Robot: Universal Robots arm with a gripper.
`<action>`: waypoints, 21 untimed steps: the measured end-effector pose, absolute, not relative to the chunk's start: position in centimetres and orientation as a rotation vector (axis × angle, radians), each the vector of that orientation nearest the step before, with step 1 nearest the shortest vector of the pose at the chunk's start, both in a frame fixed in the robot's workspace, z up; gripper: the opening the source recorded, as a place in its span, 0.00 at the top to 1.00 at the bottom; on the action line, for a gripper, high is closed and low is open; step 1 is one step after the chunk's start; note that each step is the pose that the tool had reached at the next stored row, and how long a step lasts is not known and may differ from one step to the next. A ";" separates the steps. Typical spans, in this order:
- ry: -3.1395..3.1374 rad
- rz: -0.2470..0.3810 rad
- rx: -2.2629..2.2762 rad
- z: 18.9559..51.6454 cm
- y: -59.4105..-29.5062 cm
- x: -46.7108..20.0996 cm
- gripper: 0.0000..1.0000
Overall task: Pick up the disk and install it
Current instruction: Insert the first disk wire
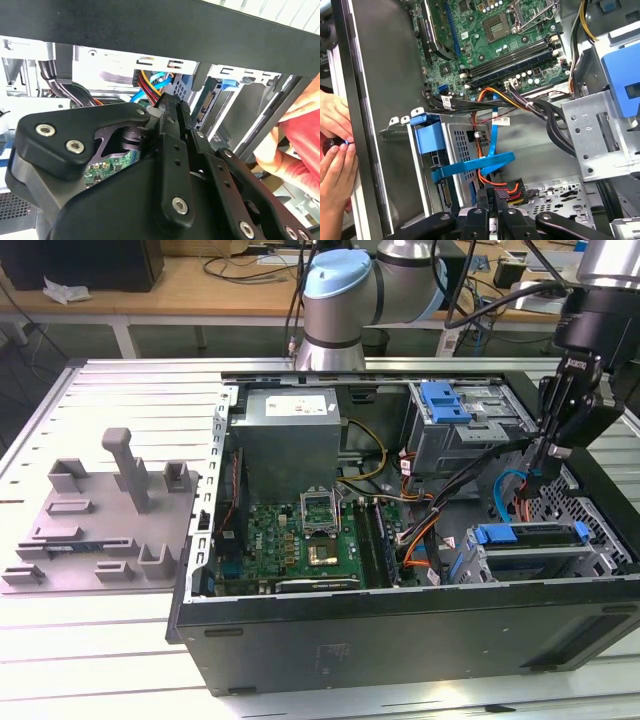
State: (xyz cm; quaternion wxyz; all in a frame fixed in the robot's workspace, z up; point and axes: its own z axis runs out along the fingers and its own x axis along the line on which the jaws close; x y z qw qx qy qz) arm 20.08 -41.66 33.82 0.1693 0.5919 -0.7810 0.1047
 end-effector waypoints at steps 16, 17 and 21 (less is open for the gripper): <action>-2.224 0.188 1.875 34.8 -47.6 18.7 0.83; -2.224 0.182 1.884 34.8 -47.7 18.7 0.83; -2.222 0.169 1.908 34.8 -48.0 18.6 0.83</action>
